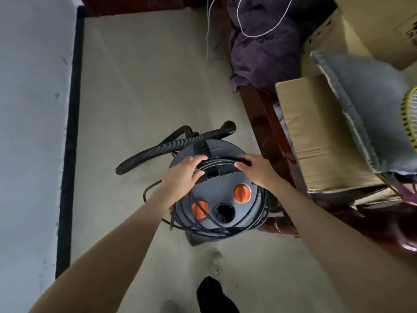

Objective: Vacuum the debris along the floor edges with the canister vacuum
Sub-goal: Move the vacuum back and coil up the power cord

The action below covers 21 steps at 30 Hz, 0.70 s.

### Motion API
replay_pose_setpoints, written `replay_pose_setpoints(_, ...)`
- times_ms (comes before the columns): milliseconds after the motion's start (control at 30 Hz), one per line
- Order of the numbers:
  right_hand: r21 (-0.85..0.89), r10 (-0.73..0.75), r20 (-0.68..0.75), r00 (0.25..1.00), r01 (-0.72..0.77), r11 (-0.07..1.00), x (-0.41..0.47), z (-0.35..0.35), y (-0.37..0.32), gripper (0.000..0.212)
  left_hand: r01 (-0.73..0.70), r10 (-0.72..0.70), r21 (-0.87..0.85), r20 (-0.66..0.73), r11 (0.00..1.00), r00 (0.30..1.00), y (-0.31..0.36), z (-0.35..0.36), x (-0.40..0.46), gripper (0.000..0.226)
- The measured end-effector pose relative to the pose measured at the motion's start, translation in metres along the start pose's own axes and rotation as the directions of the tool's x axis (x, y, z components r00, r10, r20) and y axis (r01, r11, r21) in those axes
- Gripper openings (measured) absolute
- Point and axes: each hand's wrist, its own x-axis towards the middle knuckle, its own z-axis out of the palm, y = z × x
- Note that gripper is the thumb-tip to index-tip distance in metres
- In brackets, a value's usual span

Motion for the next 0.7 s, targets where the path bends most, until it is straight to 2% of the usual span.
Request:
replay_pose_setpoints(100, -0.062, 0.036, -0.063, 0.997, -0.04, 0.997, 0.017, 0.016, 0.009, 0.04, -0.056, 0.057, 0.045, -0.023, 0.997, 0.998, -0.01, 0.016, 0.016, 0.045)
replay_pose_setpoints(233, -0.389, 0.017, -0.061, 0.998, -0.04, 0.92, 0.009, 0.047, 0.015, 0.055, -0.094, 0.093, 0.066, 0.018, 0.993, 0.996, -0.028, 0.035, 0.025, 0.044)
replay_pose_setpoints(300, -0.469, -0.02, -0.085, 0.996, -0.022, 0.883, -0.002, 0.067, 0.012, 0.063, -0.146, 0.144, 0.07, 0.03, 0.987, 0.989, -0.035, 0.038, 0.028, 0.043)
replay_pose_setpoints(367, -0.516, -0.051, -0.173, 0.984, -0.046, 0.855, -0.013, 0.086, 0.006, 0.069, -0.224, 0.22, 0.076, 0.059, 0.972, 0.974, -0.042, 0.038, 0.032, 0.044)
replay_pose_setpoints(467, -0.452, 0.0, -0.359, 0.933, -0.174, 0.875, -0.02, 0.12, -0.002, 0.064, -0.355, 0.348, 0.141, 0.071, 0.924, 0.935, -0.053, 0.037, 0.044, 0.04)
replay_pose_setpoints(567, -0.326, 0.157, -0.433, 0.888, -0.316, 0.891, -0.02, 0.148, -0.015, 0.067, -0.539, 0.493, 0.285, 0.22, 0.793, 0.842, -0.064, 0.035, 0.058, 0.051)
replay_pose_setpoints(700, -0.142, 0.339, -0.437, 0.833, -0.436, 0.888, -0.012, 0.175, -0.034, 0.073, -0.668, 0.541, 0.291, 0.411, 0.685, 0.734, -0.071, 0.028, 0.079, 0.071)
